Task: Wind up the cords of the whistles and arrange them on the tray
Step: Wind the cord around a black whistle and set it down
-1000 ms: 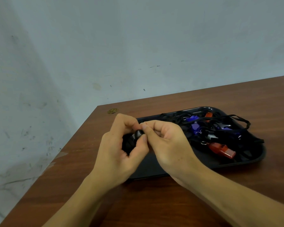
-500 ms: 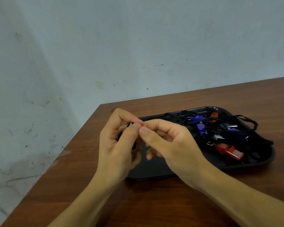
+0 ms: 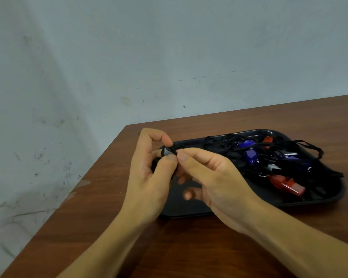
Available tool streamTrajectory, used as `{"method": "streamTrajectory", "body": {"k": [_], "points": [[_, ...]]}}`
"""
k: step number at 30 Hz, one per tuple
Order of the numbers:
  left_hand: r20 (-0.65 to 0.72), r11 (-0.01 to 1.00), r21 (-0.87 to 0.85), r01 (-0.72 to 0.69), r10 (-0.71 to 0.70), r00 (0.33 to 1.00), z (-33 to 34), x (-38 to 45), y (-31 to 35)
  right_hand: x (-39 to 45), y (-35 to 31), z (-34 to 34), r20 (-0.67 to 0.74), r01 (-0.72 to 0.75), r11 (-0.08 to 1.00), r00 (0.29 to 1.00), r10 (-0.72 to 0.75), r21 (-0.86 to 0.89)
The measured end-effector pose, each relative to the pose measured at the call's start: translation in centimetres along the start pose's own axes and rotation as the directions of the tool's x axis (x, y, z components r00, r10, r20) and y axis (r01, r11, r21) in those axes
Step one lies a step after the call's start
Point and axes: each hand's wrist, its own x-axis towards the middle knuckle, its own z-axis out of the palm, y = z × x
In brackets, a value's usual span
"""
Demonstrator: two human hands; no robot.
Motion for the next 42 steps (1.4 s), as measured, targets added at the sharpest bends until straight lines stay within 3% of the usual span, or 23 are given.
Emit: {"method": "streamTrajectory", "body": {"k": [3, 8, 11, 17, 22, 28, 33, 38, 42], "points": [[0.048, 0.999, 0.034, -0.016, 0.015, 0.999, 0.0, -0.3, -0.1, 0.1, -0.2, -0.3, -0.026, 0.092, 0.993, 0.995, -0.094, -0.079], [0.096, 0.997, 0.065, 0.039, -0.045, 0.994, -0.1, -0.5, -0.3, 0.3, -0.2, -0.4, -0.045, 0.266, 0.885, 0.951, -0.305, -0.382], [0.098, 0.981, 0.189, -0.032, 0.013, 0.995, 0.2, -0.5, -0.5, 0.3, -0.2, -0.4, -0.074, 0.273, 0.859, 0.939, -0.336, -0.432], [0.082, 0.961, 0.262, -0.085, 0.065, 0.994, 0.3, -0.4, -0.6, 0.2, -0.5, -0.7, -0.061, 0.289, 0.839, 0.933, -0.355, -0.462], [0.128, 0.89, 0.426, -0.164, 0.12, 0.984, 0.3, -0.3, -1.2, 0.4, -0.2, -1.0, -0.093, 0.246, 0.714, 0.912, -0.4, -0.656], [0.141, 0.869, 0.46, -0.183, 0.132, 0.981, 0.4, -0.3, -1.5, 0.6, -0.1, -1.6, -0.047, 0.241, 0.572, 0.896, -0.441, -0.784], [0.125, 0.89, 0.395, -0.226, 0.192, 0.973, 0.1, -0.1, -1.2, 0.2, -0.6, -1.4, -0.041, 0.244, 0.652, 0.92, -0.389, -0.718], [0.07, 0.974, 0.133, -0.182, 0.174, 0.982, 0.1, -0.4, -0.4, 0.3, -1.4, -0.9, -0.093, 0.068, 0.943, 0.99, -0.104, -0.326], [0.059, 0.995, 0.02, -0.097, 0.096, 0.994, 0.2, -0.2, -0.3, 0.4, -1.4, -0.8, -0.105, 0.018, 0.973, 0.994, -0.044, -0.231]]}}
